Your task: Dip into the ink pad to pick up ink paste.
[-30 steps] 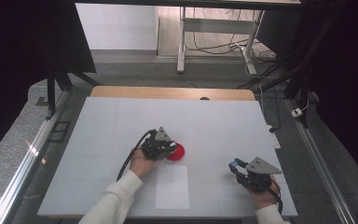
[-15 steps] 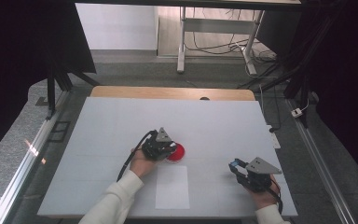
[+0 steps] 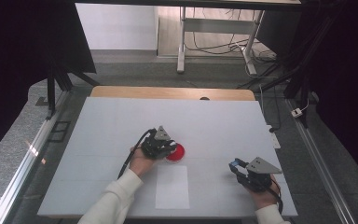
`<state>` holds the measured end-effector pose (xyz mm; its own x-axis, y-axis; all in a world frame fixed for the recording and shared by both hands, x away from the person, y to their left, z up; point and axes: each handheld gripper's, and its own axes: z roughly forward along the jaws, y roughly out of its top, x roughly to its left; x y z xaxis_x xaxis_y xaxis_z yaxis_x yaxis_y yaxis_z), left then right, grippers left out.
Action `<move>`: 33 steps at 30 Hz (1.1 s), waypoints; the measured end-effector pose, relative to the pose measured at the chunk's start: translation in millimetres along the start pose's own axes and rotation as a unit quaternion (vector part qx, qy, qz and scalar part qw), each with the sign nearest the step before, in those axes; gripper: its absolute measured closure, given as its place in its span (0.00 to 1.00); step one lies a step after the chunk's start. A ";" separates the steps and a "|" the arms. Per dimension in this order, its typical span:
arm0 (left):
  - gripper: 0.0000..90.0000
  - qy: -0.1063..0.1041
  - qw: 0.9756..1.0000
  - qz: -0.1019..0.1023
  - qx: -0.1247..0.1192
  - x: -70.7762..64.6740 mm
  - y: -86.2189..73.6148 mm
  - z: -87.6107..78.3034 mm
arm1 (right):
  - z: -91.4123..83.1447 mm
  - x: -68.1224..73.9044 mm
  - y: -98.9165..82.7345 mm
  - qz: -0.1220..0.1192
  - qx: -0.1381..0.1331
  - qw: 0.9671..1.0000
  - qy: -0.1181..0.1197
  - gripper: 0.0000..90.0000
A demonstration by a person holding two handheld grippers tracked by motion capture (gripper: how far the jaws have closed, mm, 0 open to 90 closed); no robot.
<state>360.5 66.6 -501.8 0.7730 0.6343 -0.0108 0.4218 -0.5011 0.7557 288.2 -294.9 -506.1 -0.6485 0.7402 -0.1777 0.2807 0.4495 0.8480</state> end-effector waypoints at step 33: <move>0.83 -0.026 0.999 0.003 -0.045 -3.2 11.2 -33.4 | -0.8 -0.5 -0.1 0.002 -0.004 1.000 0.003 0.71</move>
<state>347.0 78.6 -471.4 0.7998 0.5990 -0.0387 0.3749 -0.4482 0.8116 287.9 -295.7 -505.7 -0.6516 0.7389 -0.1717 0.2778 0.4430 0.8524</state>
